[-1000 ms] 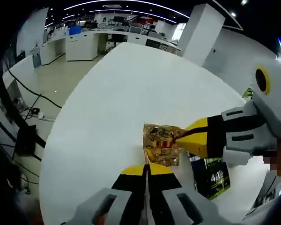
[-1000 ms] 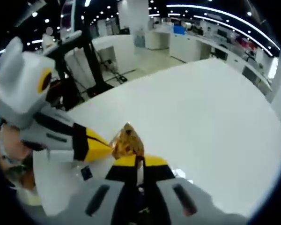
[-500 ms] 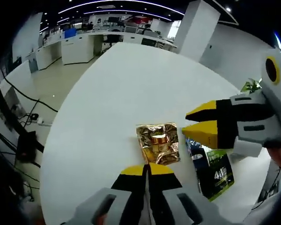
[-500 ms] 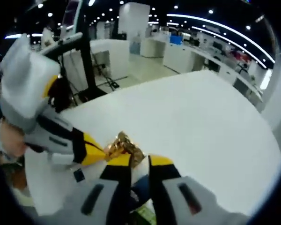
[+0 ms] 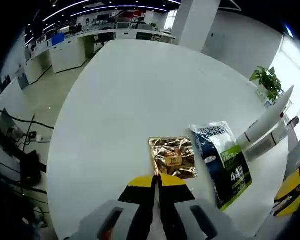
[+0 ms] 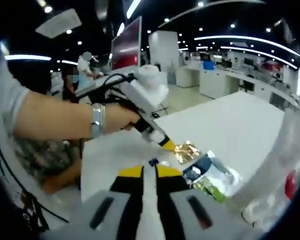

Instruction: Arrange the skincare products in the storage area until every visible bottle or jar stands upright without overlapping.

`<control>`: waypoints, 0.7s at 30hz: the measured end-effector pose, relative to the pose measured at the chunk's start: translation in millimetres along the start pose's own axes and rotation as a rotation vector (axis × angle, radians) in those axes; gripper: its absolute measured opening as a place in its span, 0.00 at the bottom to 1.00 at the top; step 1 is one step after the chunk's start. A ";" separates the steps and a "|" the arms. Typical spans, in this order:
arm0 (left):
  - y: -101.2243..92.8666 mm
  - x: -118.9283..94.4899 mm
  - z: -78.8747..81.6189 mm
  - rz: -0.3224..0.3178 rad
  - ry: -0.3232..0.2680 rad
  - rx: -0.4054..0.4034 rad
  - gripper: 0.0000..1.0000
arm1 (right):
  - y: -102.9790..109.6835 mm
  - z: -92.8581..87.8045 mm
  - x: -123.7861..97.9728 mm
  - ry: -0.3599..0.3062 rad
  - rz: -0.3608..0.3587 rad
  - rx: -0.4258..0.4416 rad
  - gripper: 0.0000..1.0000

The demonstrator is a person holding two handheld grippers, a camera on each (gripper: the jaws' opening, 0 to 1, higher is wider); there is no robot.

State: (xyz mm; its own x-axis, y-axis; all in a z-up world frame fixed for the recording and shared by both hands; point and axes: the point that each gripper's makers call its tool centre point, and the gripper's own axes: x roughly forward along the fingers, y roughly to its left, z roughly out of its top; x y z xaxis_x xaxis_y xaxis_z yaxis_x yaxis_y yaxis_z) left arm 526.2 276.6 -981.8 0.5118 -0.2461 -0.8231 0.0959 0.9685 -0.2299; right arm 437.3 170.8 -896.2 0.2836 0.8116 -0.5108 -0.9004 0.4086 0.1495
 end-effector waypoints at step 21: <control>-21.9 -6.7 28.5 -0.019 -0.242 0.086 0.24 | -29.8 -22.1 -45.0 -0.050 -0.123 0.095 0.06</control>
State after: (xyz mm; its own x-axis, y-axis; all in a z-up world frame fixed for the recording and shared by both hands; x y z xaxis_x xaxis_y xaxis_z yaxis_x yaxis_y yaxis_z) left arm 545.0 258.1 -956.4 0.6974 -0.2578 -0.6687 0.1741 0.9661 -0.1908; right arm 444.0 112.9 -896.3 0.4085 0.7717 -0.4874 -0.8231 0.5423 0.1688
